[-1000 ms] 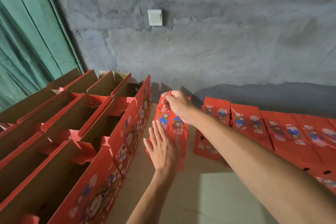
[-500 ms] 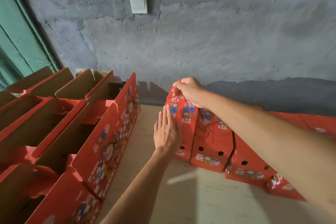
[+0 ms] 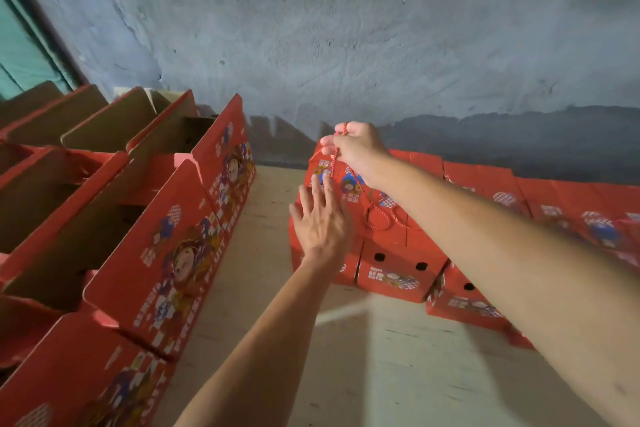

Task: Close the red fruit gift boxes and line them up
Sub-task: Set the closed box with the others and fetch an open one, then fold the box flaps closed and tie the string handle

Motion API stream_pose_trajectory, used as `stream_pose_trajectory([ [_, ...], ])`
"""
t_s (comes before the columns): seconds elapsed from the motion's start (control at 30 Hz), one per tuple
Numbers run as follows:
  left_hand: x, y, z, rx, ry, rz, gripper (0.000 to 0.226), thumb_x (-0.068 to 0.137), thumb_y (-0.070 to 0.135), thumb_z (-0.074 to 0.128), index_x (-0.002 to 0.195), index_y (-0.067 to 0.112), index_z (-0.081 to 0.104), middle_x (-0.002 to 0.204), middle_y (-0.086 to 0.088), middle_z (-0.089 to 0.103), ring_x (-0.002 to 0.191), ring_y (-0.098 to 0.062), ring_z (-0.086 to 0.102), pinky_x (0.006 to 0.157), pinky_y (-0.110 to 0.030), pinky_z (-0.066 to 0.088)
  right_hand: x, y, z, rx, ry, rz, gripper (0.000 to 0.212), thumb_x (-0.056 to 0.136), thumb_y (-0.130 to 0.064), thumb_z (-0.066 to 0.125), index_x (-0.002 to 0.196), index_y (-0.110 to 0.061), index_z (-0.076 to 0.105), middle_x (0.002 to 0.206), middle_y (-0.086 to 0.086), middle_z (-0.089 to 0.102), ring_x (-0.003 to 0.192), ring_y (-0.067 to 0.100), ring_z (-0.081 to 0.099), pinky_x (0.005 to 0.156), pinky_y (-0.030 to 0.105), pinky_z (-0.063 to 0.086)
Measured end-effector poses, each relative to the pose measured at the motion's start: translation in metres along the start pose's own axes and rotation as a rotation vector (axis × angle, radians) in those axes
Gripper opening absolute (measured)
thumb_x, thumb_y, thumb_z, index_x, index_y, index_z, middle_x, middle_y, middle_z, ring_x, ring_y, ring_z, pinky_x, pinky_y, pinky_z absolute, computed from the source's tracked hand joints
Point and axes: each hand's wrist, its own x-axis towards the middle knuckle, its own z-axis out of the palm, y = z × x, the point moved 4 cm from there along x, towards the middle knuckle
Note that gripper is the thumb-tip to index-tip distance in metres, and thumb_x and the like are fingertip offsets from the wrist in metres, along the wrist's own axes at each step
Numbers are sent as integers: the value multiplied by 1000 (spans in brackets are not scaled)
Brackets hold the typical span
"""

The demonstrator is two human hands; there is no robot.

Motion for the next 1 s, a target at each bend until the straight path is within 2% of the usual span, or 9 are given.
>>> stream_pose_trajectory([
  [0.07,0,-1,-1,6,-28,16,69,101,54,6,164,27,5,173,-1,6,158,-27,5,119,-51,14,-6,7,7,-142,20,6,23,97,2,56,118,10,58,99,23,69,85,34,69,86,46,55],
  [0.1,1,-3,-2,-3,-47,26,67,102,53,6,164,28,7,173,0,5,158,-25,3,120,-52,13,-11,8,8,-309,6,-8,19,97,-5,56,113,5,61,101,22,70,92,36,68,86,48,53],
  [0.2,-1,-7,-14,-67,-70,72,61,104,39,22,163,27,14,172,6,8,158,-17,4,121,-56,16,-33,6,11,-711,-61,-37,15,100,-25,54,101,-10,57,100,8,64,90,28,59,69,33,39],
  [0.3,-10,-16,-41,-165,-29,84,67,99,25,36,163,20,17,171,4,17,156,-18,15,120,-54,25,-55,0,16,-817,-108,-99,19,102,-28,51,106,-10,56,114,13,66,101,31,62,70,32,38],
  [0.47,-38,-36,-103,-207,74,87,65,103,38,45,162,25,21,169,4,21,155,-16,21,121,-44,26,-100,-14,40,-730,-137,-164,42,104,-35,45,136,-10,55,136,15,63,125,35,59,96,40,49],
  [0.57,-73,-50,-142,-204,85,105,65,101,37,51,161,25,27,169,2,22,155,-17,22,123,-45,28,-140,-26,52,-598,-134,-218,50,102,-40,50,145,-15,53,145,9,59,134,27,55,109,41,45],
  [0.77,-184,-89,-223,-275,213,97,54,95,20,60,148,27,49,158,4,42,140,-23,46,109,-46,42,-253,-50,69,-432,-199,-327,53,95,-44,65,141,-17,59,141,2,63,130,17,58,111,36,44],
  [0.87,-245,-113,-258,-247,310,74,49,97,22,66,144,21,55,155,-1,48,141,-25,45,112,-47,43,-319,-49,77,-392,-219,-394,55,94,-47,68,141,-22,58,140,-5,64,124,11,61,104,27,48],
  [1.0,-331,-144,-291,-174,356,43,56,92,22,77,143,18,56,156,-5,47,142,-28,44,113,-48,45,-400,-37,96,-393,-297,-467,58,93,-54,66,144,-30,54,142,-9,62,124,8,61,98,22,50],
])
